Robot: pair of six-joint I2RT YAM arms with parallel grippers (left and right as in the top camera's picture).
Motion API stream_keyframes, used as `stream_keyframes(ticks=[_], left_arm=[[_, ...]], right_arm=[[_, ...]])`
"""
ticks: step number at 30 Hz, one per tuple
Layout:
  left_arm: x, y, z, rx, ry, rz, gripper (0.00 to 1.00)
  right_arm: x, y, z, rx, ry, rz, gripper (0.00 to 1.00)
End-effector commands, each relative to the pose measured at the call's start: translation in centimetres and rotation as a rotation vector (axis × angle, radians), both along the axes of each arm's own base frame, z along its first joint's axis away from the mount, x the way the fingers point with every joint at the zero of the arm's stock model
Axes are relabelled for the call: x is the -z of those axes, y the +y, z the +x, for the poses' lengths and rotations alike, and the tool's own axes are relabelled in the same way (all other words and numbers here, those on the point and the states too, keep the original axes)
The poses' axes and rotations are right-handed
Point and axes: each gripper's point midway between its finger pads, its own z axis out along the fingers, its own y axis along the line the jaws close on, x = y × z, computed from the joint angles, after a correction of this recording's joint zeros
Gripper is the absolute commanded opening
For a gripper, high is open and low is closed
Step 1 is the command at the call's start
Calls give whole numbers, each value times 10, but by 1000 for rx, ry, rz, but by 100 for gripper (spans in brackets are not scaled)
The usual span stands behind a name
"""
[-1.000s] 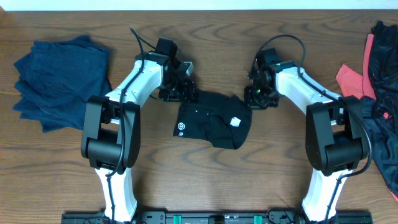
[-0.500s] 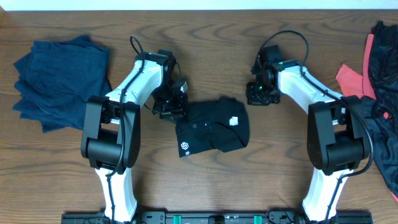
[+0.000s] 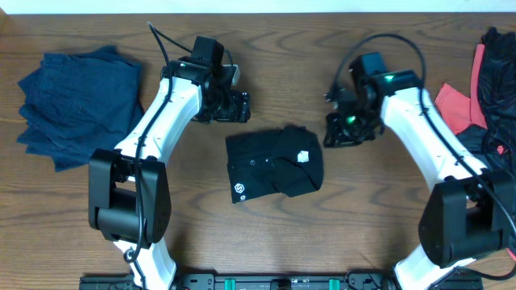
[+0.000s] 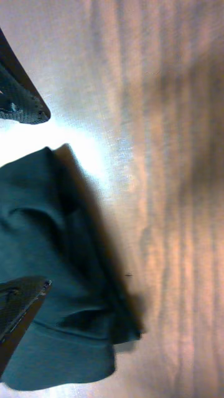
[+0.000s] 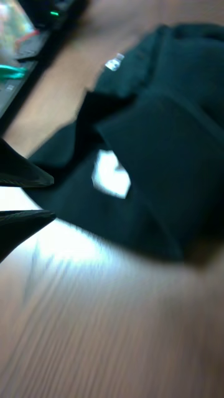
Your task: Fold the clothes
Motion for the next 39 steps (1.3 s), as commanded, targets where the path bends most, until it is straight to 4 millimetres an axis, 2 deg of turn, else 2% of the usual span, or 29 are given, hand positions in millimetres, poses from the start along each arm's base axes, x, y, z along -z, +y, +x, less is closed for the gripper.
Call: stream_keyframes(ticks=[1,7,8,11,14,19,25,29,32,35,39], left_arm=[[9,4,3,-11,13,20,80],[32,7,-14,-7,104,39,79],[35,7,-16,-6,121,41,79],[43,2,-23,4,163,27,80],[51,0,-30,13,198,38,80],[58,-2,-54,23,293,65,77],[73,0,-93,49,412,104,71],[86,3,-121,63,493,128,69],[87,-3,-141,80,553,107,66],[85,-10,-150,81,583,104,62],[79,-16,-151,81,567,106,62]], right_arm=[[3,32,-23,-137,27,64,12],[13,66,-51,-280,26,56,12],[17,69,-54,-300,18,40,14],[33,72,-60,-346,-11,-22,21],[47,72,-64,-368,-28,-46,21],[69,56,-61,-346,-57,-125,24],[89,21,-35,-240,-151,-309,29],[87,5,1,-139,-277,-392,32],[81,6,33,-68,-386,-373,31],[73,11,56,-29,-471,-336,32],[68,15,66,-14,-514,-316,38]])
